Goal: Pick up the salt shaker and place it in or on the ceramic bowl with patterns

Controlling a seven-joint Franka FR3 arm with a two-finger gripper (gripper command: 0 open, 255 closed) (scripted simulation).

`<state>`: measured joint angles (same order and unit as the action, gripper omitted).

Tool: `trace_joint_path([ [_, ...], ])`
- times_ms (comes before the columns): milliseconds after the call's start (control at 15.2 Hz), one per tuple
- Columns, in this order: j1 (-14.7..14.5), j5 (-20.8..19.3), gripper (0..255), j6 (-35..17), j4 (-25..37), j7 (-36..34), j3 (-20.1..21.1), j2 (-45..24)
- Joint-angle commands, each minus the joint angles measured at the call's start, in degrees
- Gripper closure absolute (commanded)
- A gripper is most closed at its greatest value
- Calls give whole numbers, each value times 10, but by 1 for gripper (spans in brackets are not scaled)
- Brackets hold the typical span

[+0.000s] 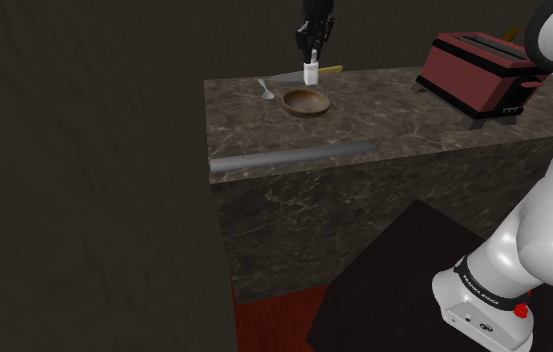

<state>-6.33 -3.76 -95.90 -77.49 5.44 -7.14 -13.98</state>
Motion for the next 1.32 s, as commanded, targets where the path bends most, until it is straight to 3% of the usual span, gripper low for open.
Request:
trace_joint_path([
  [0, 0, -1, 255, -19, -24, -1, 0, 5],
  [462, -1, -3, 255, -75, -89, -6, 0, 13],
  [924, -1, -3, 255, -75, -89, -6, 0, 13],
  [990, -1, -3, 0, -75, -89, -6, 0, 13],
  [1254, -1, -3, 0, -75, -89, -6, 0, 13],
])
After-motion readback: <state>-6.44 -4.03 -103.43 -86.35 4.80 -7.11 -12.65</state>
